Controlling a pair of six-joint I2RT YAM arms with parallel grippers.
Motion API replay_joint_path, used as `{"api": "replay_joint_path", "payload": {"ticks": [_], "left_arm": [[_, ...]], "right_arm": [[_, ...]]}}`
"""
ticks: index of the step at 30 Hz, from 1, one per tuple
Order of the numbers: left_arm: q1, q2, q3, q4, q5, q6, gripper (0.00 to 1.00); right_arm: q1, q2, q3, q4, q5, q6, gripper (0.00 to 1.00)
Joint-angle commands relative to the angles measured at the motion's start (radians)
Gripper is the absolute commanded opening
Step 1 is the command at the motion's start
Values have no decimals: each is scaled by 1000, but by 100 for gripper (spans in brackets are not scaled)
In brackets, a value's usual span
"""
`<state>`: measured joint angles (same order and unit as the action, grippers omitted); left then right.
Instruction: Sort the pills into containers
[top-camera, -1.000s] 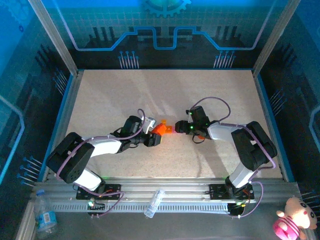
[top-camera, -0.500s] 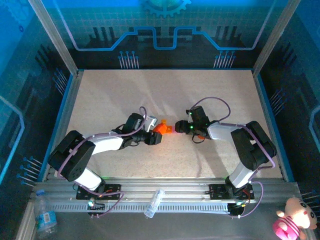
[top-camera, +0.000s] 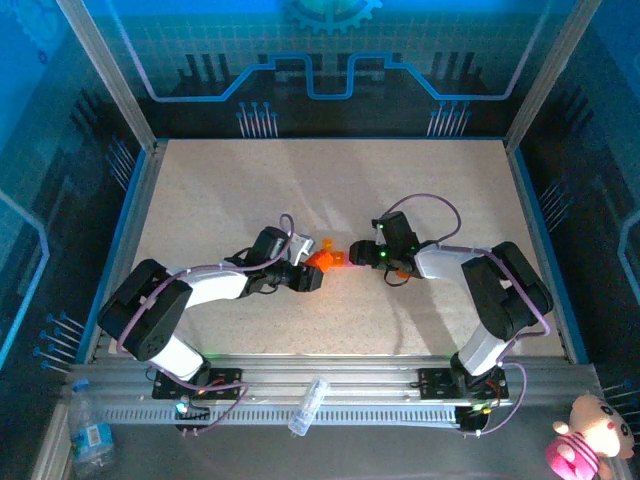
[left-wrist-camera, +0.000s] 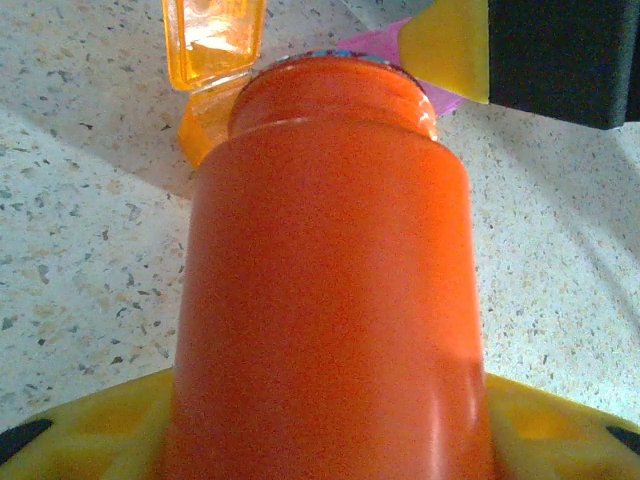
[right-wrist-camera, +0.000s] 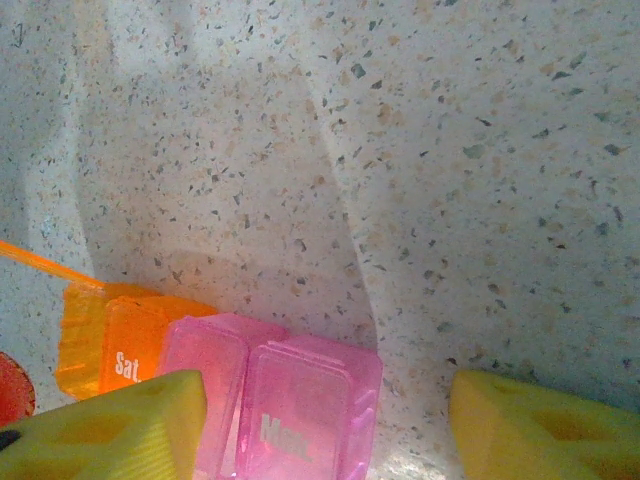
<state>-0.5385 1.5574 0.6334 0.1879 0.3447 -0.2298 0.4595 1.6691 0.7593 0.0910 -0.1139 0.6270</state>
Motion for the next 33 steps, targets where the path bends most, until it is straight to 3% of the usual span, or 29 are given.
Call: {"api": "replay_joint_path", "payload": {"ticks": [1, 24, 33], "left_arm": [[6, 5, 28, -3, 5, 20, 0], [6, -11, 32, -5, 11, 16, 0], [6, -17, 34, -5, 12, 14, 0]], "right_arm": [[28, 12, 18, 21, -24, -12, 67], [66, 111, 142, -276, 104, -38, 64], [70, 66, 169, -270, 58, -43, 66]]}}
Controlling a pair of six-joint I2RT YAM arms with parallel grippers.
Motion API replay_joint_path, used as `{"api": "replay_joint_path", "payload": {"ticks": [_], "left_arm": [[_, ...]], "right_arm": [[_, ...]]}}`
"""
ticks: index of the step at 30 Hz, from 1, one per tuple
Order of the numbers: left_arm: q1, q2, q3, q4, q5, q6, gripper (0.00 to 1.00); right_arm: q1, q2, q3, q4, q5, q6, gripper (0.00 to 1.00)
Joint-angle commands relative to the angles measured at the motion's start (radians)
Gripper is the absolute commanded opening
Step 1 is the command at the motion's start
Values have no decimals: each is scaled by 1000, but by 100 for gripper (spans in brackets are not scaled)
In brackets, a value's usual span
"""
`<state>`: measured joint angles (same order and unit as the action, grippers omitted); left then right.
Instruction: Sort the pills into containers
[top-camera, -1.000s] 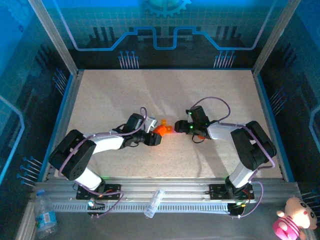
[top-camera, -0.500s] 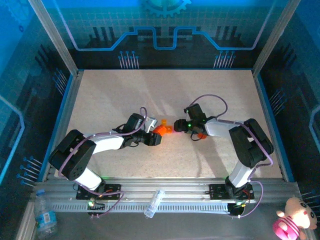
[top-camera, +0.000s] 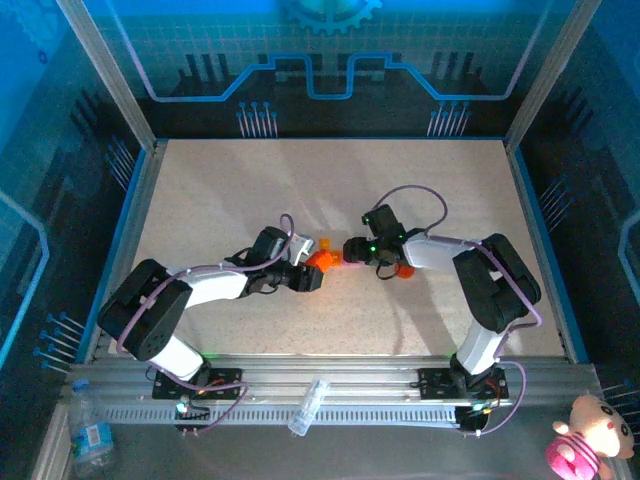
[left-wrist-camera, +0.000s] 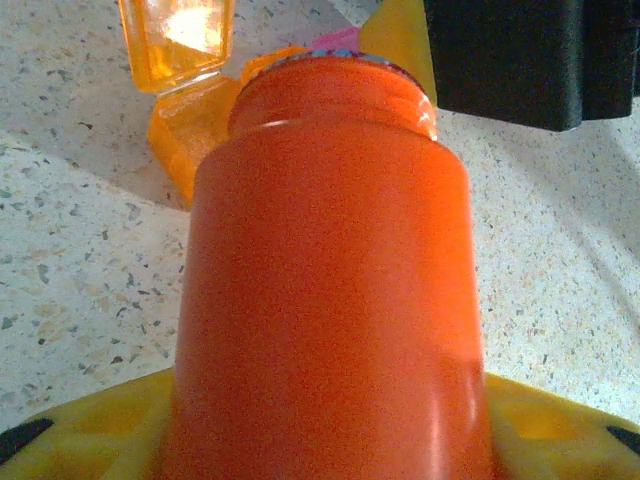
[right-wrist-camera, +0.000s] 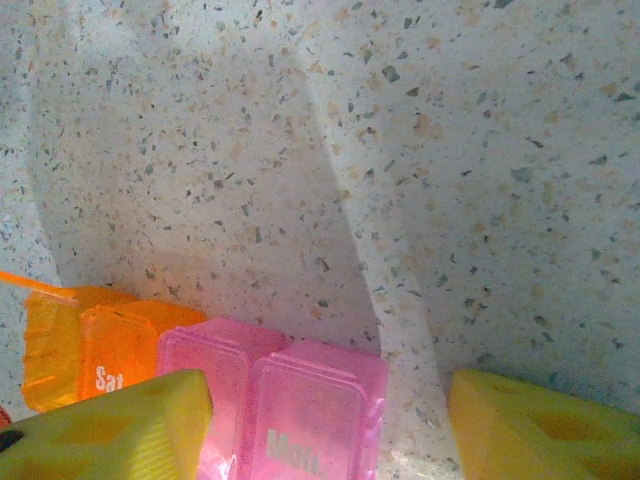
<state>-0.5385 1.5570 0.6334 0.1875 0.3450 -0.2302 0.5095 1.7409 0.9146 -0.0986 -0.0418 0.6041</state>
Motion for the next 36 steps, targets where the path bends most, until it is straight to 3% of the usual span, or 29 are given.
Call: {"api": "replay_joint_path", "payload": {"ticks": [1, 14, 20, 24, 28, 36], "left_arm": [[6, -16, 34, -6, 12, 14, 0], [6, -27, 32, -6, 10, 12, 0], [7, -29, 33, -3, 8, 12, 0], [6, -30, 33, -5, 8, 14, 0], [6, -31, 31, -5, 7, 15, 0], [8, -34, 28, -2, 4, 15, 0]], "right_arm": [[20, -16, 23, -85, -20, -24, 67], [21, -138, 103, -153, -56, -46, 68], [29, -107, 111, -147, -85, -44, 36], [42, -76, 118, -145, -89, -48, 21], [52, -49, 121, -141, -98, -50, 13], [76, -14, 121, -133, -105, -52, 10]]}}
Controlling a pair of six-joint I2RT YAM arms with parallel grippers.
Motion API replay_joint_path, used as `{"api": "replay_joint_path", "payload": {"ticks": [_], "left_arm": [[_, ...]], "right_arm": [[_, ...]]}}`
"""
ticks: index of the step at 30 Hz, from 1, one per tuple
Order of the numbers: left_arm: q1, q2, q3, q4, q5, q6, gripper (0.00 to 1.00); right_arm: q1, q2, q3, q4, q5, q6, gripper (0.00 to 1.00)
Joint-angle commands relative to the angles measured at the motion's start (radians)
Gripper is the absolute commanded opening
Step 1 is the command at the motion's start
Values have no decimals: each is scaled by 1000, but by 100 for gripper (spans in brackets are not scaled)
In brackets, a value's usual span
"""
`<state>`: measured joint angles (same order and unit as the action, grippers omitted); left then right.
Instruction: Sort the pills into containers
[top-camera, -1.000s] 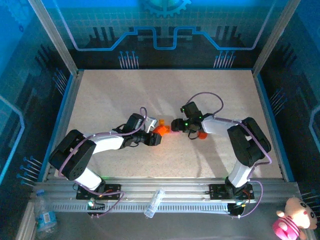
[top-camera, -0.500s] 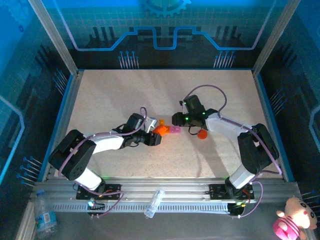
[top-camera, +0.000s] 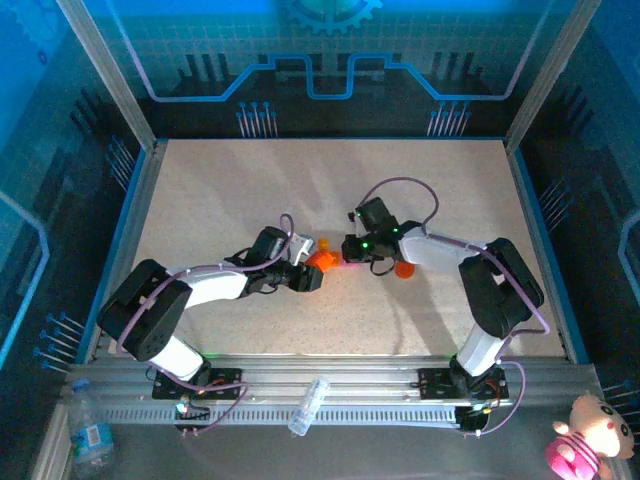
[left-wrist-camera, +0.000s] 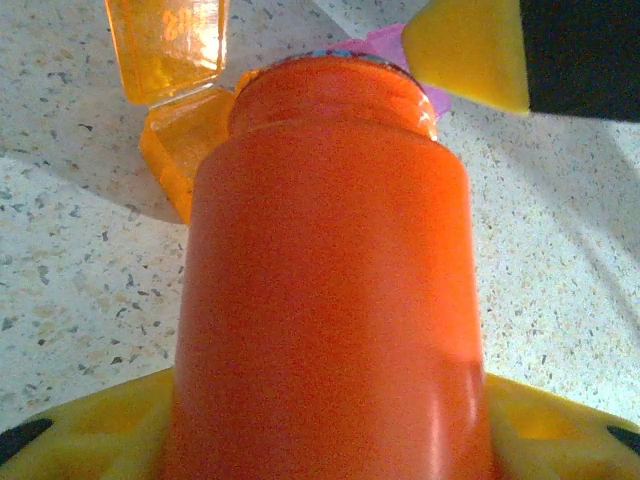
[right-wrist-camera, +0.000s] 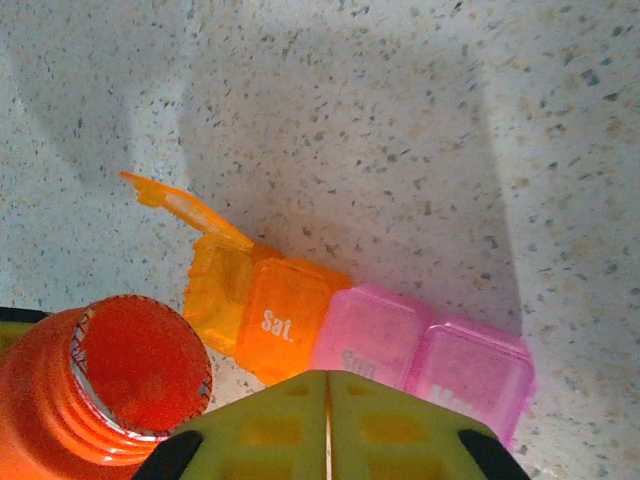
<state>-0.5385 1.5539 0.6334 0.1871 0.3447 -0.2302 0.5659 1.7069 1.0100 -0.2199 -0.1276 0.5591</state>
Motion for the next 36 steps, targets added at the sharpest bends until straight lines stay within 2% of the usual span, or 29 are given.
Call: {"api": "replay_joint_path", "payload": {"ticks": [1, 26, 36], "left_arm": [[8, -31, 27, -2, 4, 15, 0], [12, -59, 31, -29, 0, 15, 0], [16, -56, 38, -37, 2, 15, 0]], "right_arm": [[21, 23, 24, -10, -20, -6, 10], [16, 106, -20, 32, -8, 10, 10], [6, 86, 56, 18, -37, 1, 14]]}}
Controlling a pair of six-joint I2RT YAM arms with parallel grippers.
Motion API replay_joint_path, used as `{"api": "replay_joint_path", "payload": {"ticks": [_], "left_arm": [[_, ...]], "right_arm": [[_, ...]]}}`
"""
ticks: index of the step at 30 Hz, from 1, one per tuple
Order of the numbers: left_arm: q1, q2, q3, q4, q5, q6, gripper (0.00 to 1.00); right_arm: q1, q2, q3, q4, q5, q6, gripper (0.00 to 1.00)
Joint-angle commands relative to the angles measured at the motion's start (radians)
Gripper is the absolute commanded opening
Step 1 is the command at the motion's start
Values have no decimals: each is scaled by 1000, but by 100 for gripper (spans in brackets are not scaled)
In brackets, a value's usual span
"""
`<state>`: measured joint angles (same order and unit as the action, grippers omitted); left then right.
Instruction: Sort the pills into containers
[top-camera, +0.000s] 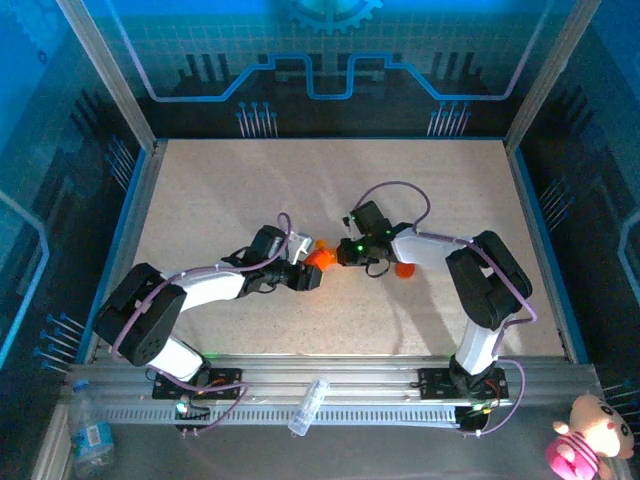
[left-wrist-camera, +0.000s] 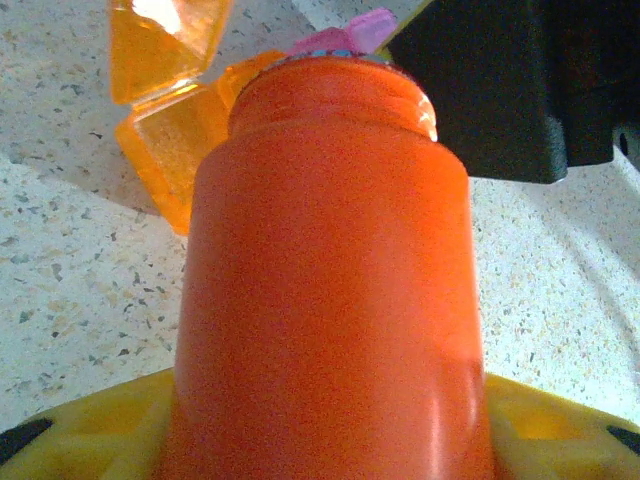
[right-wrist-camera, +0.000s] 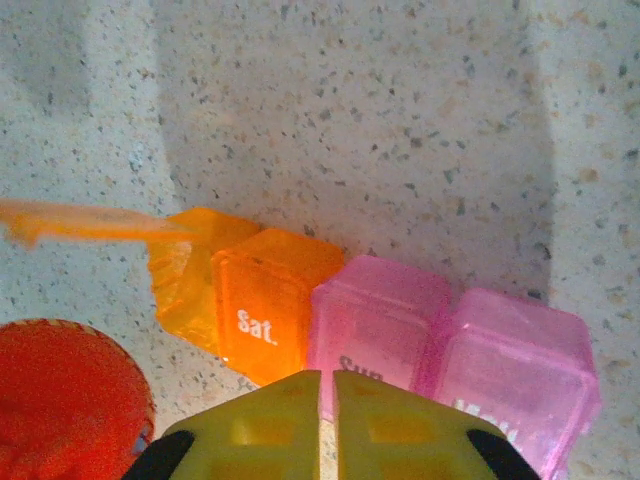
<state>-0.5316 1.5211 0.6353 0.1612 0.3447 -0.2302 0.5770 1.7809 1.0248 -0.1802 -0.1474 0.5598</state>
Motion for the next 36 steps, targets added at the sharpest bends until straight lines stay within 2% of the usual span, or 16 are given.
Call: {"api": "replay_joint_path", "payload": {"ticks": [1, 9, 36], "left_arm": [[10, -23, 37, -12, 2, 15, 0], [10, -29, 29, -9, 0, 14, 0], [32, -29, 43, -43, 17, 0, 0]], "right_arm": [[-8, 8, 51, -24, -19, -3, 14], [-21, 3, 95, -61, -9, -20, 15], [-33, 98, 56, -51, 1, -24, 14]]}}
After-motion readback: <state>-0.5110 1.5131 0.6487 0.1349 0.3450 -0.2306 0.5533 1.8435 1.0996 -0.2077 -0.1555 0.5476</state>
